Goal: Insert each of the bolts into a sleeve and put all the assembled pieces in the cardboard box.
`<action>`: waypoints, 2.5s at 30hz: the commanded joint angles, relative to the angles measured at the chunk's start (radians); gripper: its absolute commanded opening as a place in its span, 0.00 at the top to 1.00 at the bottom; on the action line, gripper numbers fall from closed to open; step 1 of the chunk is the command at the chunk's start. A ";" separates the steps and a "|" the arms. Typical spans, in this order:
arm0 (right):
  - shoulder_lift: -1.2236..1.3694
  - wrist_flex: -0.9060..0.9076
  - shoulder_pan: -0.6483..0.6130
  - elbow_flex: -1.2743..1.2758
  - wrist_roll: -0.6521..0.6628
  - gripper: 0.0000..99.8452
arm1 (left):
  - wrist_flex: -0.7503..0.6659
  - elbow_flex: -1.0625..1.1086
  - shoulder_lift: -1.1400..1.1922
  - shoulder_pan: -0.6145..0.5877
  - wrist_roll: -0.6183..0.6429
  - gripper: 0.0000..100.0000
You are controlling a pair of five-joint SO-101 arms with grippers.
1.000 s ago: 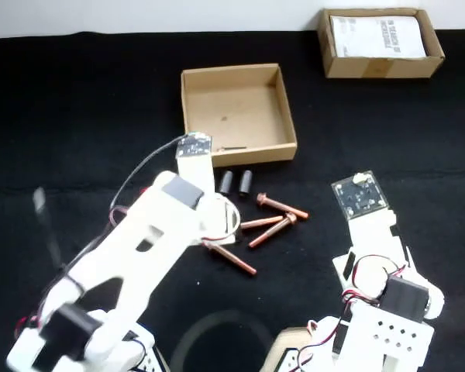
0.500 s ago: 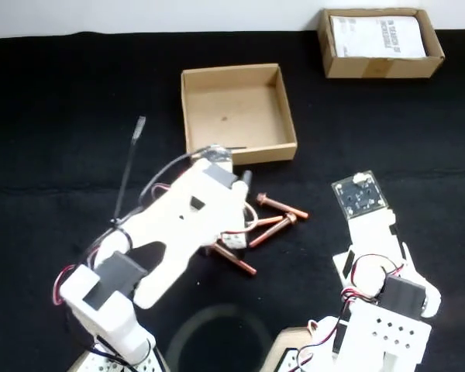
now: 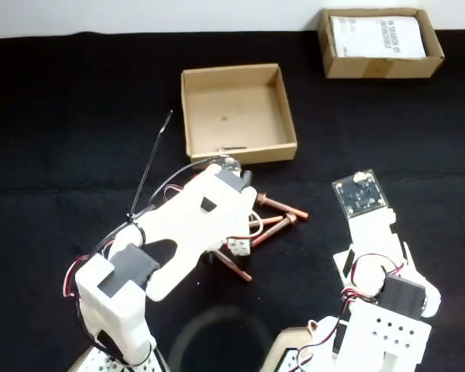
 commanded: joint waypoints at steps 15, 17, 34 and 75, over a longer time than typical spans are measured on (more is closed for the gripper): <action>-0.010 -0.027 0.008 -0.005 0.014 0.99 | -0.189 -0.010 0.047 -0.134 -0.006 0.97; -0.010 -0.027 0.007 -0.005 0.015 0.99 | -0.189 -0.010 0.047 -0.136 -0.038 0.97; -0.010 -0.027 0.010 -0.013 0.055 0.99 | -0.334 0.002 0.048 -0.139 -0.061 0.74; -0.015 -0.409 -0.390 0.150 -0.519 0.99 | 0.470 -0.878 -0.323 -0.065 -0.153 0.99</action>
